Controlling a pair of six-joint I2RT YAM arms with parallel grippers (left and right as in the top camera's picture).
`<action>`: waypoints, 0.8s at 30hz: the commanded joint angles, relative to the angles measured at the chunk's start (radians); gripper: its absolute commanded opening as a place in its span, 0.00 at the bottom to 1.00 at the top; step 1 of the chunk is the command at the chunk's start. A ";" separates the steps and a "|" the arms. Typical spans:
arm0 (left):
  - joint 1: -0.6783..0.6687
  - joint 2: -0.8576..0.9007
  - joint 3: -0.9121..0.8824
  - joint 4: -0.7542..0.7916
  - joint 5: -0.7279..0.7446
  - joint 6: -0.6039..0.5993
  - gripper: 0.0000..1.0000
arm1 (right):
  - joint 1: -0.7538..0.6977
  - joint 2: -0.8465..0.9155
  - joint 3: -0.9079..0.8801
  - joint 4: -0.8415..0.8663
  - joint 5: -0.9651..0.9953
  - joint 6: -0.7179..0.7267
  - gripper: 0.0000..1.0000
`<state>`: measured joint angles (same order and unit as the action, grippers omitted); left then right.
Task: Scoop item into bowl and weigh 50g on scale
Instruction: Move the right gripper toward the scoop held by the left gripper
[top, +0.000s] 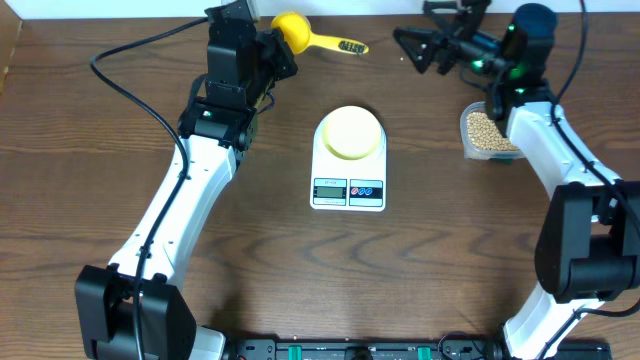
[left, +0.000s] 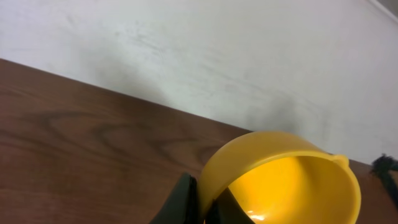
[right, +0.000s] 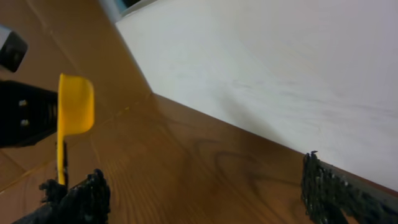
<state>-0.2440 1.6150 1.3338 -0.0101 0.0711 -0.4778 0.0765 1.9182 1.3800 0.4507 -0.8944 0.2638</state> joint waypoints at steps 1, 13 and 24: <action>0.003 0.006 0.000 0.016 -0.013 -0.018 0.08 | 0.031 -0.003 0.015 0.007 0.024 0.010 0.91; 0.003 0.006 0.000 0.016 -0.013 -0.034 0.08 | 0.049 -0.003 0.015 0.162 -0.034 0.210 0.99; 0.003 0.006 0.000 0.065 0.010 -0.209 0.08 | 0.060 -0.003 0.015 0.300 -0.071 0.480 0.99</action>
<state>-0.2440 1.6150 1.3338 0.0502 0.0719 -0.6559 0.1215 1.9182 1.3804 0.7219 -0.9295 0.6380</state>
